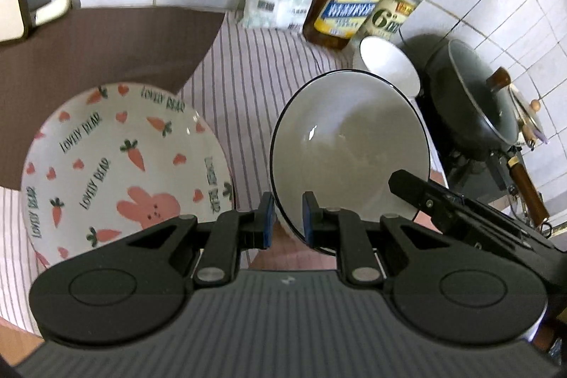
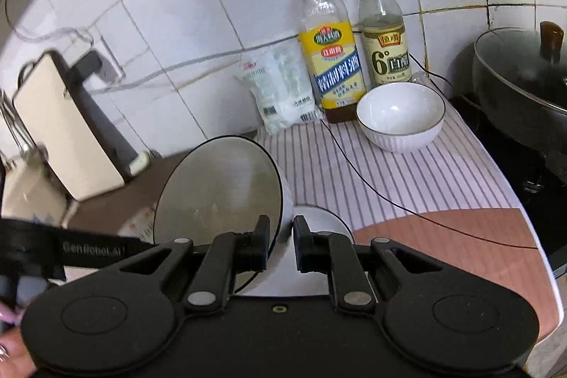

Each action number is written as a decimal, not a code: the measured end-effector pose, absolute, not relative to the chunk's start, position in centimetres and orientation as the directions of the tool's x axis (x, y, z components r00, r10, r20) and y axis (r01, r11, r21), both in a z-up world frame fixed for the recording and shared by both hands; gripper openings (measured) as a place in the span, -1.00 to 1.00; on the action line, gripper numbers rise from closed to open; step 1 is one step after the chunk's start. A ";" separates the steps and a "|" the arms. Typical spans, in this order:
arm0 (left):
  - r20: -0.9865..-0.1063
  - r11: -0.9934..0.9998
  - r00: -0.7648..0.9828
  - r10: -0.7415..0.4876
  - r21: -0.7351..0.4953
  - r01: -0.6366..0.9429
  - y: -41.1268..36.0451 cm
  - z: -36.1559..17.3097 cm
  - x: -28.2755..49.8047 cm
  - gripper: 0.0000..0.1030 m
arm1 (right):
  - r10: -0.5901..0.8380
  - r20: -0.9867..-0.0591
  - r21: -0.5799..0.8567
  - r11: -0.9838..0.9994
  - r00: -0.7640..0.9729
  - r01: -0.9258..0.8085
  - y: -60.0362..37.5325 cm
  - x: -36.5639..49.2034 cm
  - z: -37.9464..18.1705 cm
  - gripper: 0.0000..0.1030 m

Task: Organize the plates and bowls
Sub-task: 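Lower the large bowl onto the second white bowl and grip both rims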

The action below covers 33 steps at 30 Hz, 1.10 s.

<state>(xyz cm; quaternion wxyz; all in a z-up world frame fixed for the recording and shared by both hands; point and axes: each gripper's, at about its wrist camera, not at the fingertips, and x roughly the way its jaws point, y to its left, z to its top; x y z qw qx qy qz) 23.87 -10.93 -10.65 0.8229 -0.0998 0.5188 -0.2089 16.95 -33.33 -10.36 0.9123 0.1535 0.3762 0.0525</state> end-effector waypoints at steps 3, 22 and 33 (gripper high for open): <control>-0.820 0.890 0.351 -0.451 -0.386 0.242 -11.4 -11.6 23.8 -0.71 | 0.183 -0.690 0.291 0.956 0.700 0.036 -33.5 16.9 -11.0 -0.66; -0.859 0.906 0.314 -0.404 -0.330 0.264 -13.8 -13.9 23.8 -0.71 | 0.048 -0.731 0.123 0.991 0.680 0.061 -32.4 17.4 -13.1 -0.67; -0.860 0.905 0.301 -0.412 -0.350 0.240 -13.7 -14.0 24.1 -0.68 | -0.053 -0.724 -0.037 0.999 0.688 0.038 -31.1 17.4 -13.7 -0.67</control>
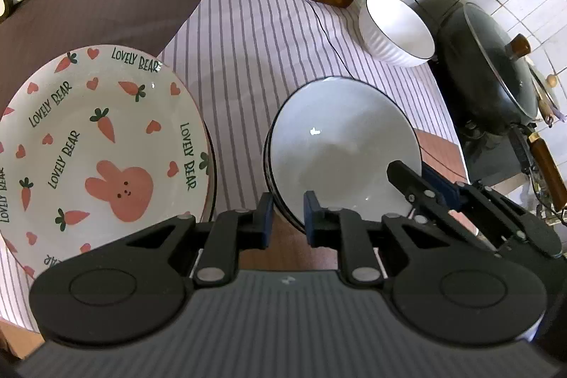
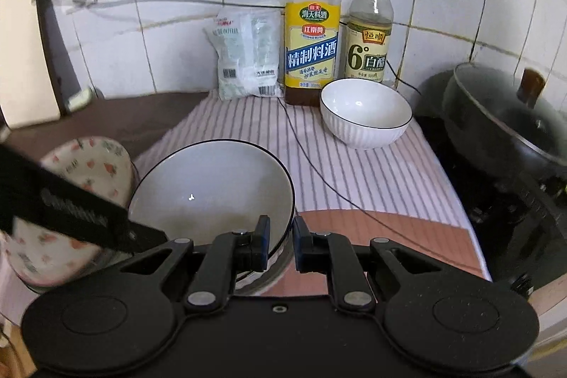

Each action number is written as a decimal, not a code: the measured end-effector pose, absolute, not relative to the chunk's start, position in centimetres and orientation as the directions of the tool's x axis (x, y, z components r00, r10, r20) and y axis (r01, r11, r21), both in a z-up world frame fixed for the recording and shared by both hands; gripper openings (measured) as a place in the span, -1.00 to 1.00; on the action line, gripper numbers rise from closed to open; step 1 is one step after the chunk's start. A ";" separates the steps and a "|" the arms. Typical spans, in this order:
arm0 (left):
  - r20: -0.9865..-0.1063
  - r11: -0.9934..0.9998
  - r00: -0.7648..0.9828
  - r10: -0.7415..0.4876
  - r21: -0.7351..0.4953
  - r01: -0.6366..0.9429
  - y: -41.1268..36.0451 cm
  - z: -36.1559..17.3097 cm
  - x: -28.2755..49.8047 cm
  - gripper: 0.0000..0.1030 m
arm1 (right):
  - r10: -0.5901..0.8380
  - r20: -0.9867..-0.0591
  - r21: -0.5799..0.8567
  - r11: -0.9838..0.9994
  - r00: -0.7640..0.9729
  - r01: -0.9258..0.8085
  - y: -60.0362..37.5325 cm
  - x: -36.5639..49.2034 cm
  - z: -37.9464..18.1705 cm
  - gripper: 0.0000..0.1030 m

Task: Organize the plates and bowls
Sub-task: 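Lower the large bowl onto the second white bowl and grip both rims, then carry the nested bowls to the third white bowl near the pot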

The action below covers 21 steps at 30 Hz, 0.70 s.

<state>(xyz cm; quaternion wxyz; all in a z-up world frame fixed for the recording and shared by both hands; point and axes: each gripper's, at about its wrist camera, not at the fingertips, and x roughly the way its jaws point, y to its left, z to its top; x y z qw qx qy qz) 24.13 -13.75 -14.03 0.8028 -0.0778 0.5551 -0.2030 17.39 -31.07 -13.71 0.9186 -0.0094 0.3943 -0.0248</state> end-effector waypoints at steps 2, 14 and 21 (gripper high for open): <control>-0.858 0.906 0.307 -0.412 -0.350 0.239 -13.8 -14.0 24.0 -0.69 | -0.037 -0.717 -0.018 0.999 0.696 0.034 -31.4 17.2 -13.8 -0.67; -0.825 0.887 0.350 -0.444 -0.349 0.302 -12.6 -11.9 23.4 -0.66 | 0.064 -0.653 0.033 0.998 0.755 -0.055 -32.7 15.2 -11.6 -0.63; -0.757 0.861 0.429 -0.492 -0.351 0.369 -12.9 -8.1 23.7 -0.62 | 0.011 -0.602 -0.012 1.000 0.798 -0.023 -35.0 15.2 -9.6 -0.44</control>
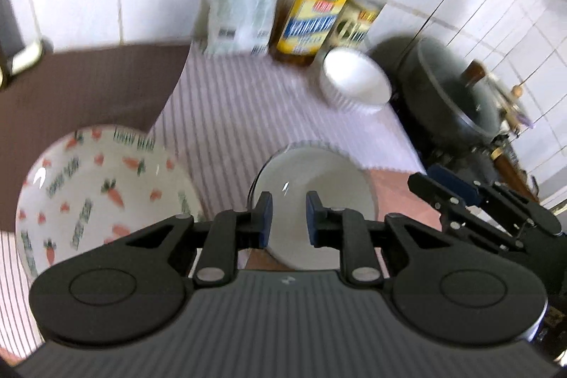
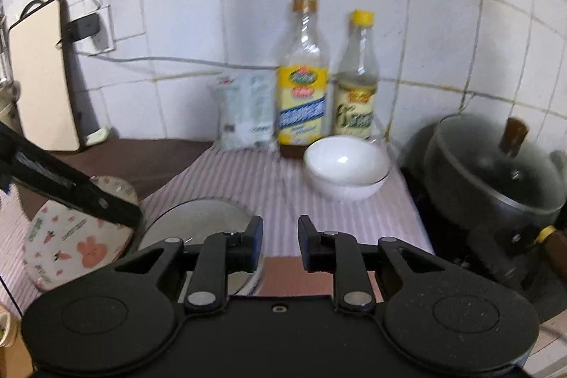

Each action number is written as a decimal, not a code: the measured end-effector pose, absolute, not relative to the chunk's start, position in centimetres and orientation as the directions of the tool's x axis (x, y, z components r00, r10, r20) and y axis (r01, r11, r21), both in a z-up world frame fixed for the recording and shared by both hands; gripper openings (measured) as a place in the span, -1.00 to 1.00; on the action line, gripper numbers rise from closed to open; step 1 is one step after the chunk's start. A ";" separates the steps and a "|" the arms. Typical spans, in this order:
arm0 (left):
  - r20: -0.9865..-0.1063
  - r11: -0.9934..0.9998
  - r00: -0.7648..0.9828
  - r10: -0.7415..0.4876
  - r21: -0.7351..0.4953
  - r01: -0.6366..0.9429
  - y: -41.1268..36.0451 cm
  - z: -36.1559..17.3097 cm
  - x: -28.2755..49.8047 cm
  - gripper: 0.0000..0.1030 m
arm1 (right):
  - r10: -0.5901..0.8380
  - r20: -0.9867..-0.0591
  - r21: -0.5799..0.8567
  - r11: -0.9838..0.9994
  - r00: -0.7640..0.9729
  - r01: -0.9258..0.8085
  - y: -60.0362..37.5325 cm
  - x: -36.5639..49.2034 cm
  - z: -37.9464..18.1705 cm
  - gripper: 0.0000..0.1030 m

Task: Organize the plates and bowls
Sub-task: 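Carry the nested bowls to the third white bowl near the pot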

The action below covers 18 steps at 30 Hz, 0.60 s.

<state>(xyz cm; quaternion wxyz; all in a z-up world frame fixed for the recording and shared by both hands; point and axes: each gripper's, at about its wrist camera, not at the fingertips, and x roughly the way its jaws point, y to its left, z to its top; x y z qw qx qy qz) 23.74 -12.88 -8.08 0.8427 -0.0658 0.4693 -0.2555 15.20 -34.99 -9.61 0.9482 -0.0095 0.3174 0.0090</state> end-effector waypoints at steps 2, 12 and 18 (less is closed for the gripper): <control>-0.740 0.854 0.448 -0.503 -0.346 0.388 -13.4 -7.3 24.1 -0.59 | -0.012 -0.596 -0.033 0.999 0.803 -0.010 -35.6 15.4 -9.6 -0.36; -0.707 0.825 0.462 -0.535 -0.318 0.468 -17.1 -6.0 26.4 -0.34 | -0.031 -0.573 -0.024 0.999 0.819 0.021 -37.2 17.5 -10.0 -0.13; -0.691 0.805 0.460 -0.557 -0.315 0.502 -19.4 -6.2 29.4 -0.16 | 0.004 -0.581 0.038 0.999 0.814 0.022 -38.5 20.3 -11.5 0.10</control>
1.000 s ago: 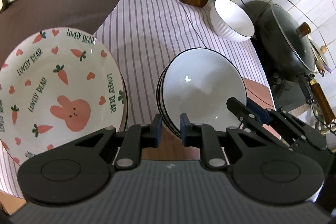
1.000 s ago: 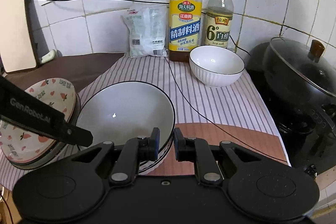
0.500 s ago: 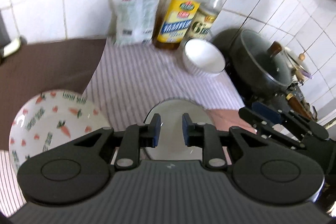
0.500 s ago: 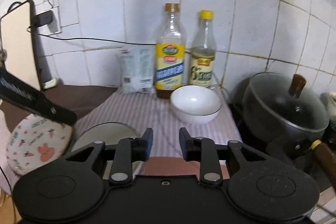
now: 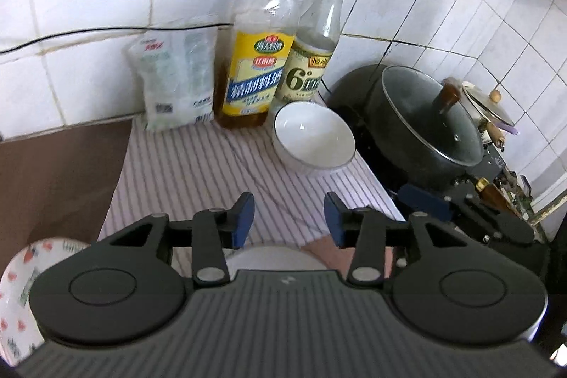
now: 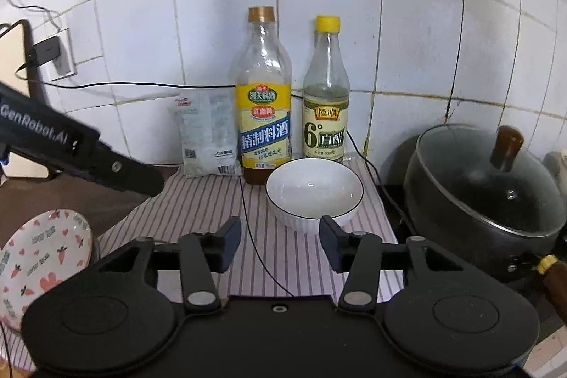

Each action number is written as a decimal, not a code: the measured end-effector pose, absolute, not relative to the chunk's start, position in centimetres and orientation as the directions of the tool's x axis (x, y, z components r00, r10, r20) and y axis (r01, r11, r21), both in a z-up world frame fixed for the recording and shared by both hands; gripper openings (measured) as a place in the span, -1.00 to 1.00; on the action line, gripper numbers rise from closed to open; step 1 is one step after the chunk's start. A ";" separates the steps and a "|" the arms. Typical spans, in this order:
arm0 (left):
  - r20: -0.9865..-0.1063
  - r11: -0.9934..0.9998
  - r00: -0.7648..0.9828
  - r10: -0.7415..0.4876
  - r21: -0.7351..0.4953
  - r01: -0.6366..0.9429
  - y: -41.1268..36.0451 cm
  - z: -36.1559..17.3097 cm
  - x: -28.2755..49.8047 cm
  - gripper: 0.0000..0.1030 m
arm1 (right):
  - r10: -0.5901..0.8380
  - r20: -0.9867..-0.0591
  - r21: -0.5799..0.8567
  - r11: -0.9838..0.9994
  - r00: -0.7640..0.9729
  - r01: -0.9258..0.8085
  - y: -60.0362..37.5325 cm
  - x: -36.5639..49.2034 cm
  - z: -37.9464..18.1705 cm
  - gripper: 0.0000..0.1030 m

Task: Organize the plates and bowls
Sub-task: 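Carry the nested bowls to the third white bowl near the pot, then lower the nested bowls onto the third white bowl and grip the rims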

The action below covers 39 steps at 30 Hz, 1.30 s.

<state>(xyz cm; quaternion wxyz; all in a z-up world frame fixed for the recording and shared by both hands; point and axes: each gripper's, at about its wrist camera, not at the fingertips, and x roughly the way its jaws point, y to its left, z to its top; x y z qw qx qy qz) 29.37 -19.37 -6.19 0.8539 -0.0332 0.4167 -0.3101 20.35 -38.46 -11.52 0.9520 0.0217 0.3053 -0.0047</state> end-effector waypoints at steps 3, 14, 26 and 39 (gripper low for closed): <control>-0.686 0.800 0.457 -0.565 -0.321 0.507 -20.5 -7.0 31.5 -0.08 | 0.006 -0.607 0.060 0.997 0.795 0.038 -39.0 22.1 -12.8 0.21; -0.734 0.820 0.427 -0.529 -0.311 0.481 -25.3 -12.2 38.8 -0.07 | 0.031 -0.670 0.126 0.989 0.742 0.072 -40.7 26.6 -16.4 0.42; -0.799 0.815 0.333 -0.501 -0.306 0.491 -29.4 -16.2 43.1 -0.12 | 0.026 -0.673 0.119 0.990 0.739 0.073 -42.3 29.4 -18.3 0.70; -0.816 0.810 0.251 -0.521 -0.380 0.447 -29.3 -17.5 44.1 -0.72 | -0.043 -0.679 -0.026 0.999 0.733 0.035 -41.6 31.5 -20.6 0.84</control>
